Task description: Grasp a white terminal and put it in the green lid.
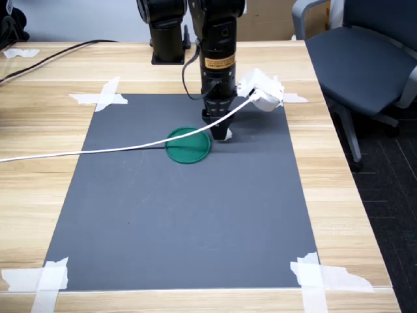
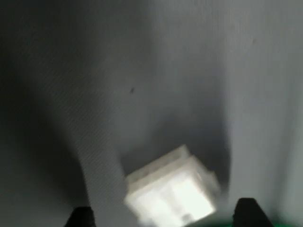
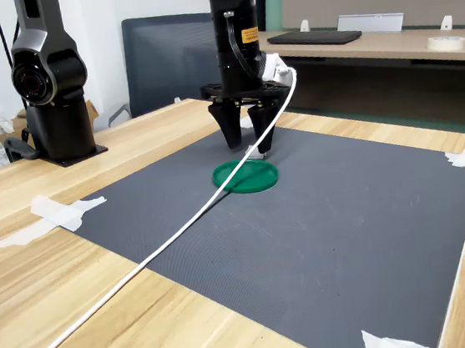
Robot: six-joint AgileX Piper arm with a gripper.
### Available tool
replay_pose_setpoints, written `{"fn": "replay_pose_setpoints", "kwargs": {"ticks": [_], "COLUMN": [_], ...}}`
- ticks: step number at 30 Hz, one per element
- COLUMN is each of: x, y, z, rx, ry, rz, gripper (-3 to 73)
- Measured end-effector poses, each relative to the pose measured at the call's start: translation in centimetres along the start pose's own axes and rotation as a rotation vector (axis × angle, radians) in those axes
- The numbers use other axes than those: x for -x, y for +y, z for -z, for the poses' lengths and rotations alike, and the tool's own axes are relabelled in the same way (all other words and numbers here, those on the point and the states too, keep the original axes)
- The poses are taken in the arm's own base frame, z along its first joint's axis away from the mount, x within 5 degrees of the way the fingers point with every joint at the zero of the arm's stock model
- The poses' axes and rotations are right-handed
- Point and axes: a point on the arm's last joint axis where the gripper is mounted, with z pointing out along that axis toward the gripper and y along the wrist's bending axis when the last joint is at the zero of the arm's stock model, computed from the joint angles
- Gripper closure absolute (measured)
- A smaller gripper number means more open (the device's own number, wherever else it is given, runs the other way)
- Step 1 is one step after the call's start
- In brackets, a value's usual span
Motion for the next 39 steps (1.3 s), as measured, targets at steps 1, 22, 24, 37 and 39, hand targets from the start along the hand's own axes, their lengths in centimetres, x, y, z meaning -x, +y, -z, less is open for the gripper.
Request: {"fn": "replay_pose_setpoints", "kwargs": {"ticks": [1, 22, 24, 37, 39], "x": [0.05, 0.34, 0.35, 0.35, 0.42], "y": [-0.04, -0.08, -0.08, -0.09, -0.22], "z": [-0.03, -0.64, -0.64, -0.42, -0.02], "rx": [-0.003, 0.009, 0.008, 0.003, -0.01], "ry": [-0.005, -0.028, -0.028, -0.032, -0.04], "rz": [0.006, -0.045, -0.048, -0.076, -0.083], "gripper": [13.0, 34.8, 35.4, 35.4, 35.4]}}
